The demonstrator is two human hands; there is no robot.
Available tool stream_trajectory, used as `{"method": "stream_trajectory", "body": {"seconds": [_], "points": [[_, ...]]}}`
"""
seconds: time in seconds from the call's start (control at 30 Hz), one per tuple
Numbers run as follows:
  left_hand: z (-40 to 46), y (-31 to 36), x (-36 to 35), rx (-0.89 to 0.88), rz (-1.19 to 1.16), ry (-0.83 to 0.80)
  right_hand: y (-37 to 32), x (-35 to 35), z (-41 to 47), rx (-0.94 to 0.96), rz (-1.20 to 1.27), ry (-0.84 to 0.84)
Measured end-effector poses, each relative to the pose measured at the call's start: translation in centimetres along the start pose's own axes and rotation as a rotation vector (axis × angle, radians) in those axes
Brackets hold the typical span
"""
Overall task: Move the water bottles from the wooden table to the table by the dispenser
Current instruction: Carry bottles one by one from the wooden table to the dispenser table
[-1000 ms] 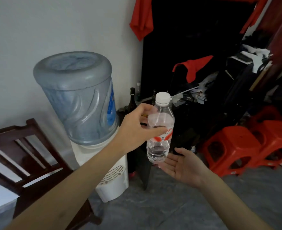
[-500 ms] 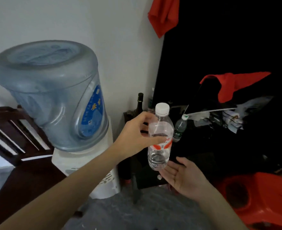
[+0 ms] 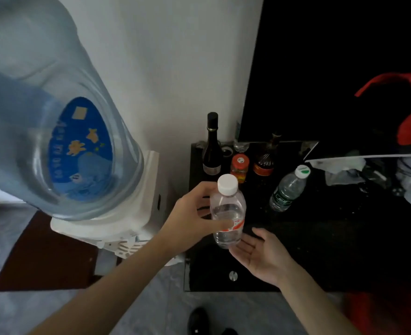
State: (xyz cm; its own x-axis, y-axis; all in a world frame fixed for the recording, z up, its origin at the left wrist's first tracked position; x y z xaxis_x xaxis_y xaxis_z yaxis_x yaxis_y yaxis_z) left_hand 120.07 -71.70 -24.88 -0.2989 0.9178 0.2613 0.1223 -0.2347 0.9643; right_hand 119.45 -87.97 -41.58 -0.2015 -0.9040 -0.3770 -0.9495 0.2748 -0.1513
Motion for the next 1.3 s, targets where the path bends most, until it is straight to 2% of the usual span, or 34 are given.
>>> {"method": "stream_trajectory", "body": {"seconds": [0.23,0.57,0.77,0.87,1.03,1.13,1.3], "points": [[4.9,-6.4,-3.8,-0.008,0.076,-0.05,-4.1,1.4,7.2,0.108,0.048,0.133],[9.7,-11.6,-5.8,-0.012,0.065,0.001,-8.1,1.5,11.2,0.215,0.006,0.25],[11.5,-12.2,-6.8,-0.007,0.065,0.026,-9.9,1.3,11.0,0.329,-0.063,0.339],[11.7,-11.8,-7.9,-0.008,0.056,-0.012,-10.8,1.8,10.4,0.361,-0.121,0.413],[11.6,-11.5,-9.4,0.0,0.074,-0.085,-11.1,1.8,8.9,0.395,-0.265,0.418],[11.0,-10.9,-9.4,-0.008,0.167,-0.095,-10.9,1.7,7.1,0.416,-0.432,0.416],[9.1,-10.9,-8.1,0.078,0.552,-0.206,-10.5,1.1,2.9,0.477,-0.645,0.398]]}}
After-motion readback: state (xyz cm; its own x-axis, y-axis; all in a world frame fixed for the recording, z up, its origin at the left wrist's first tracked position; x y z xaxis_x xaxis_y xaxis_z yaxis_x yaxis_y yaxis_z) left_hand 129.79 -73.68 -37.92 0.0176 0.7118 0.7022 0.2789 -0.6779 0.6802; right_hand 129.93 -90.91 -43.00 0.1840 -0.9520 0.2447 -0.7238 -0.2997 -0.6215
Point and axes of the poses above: each hand's wrist, its own z-axis towards the middle knuckle, its own x-axis out of the back of the hand, y = z × x, the point moved 10 cm from there along z, towards the middle knuckle, and after that the axes turned 11 degrees about y, right-handed, at the moved point
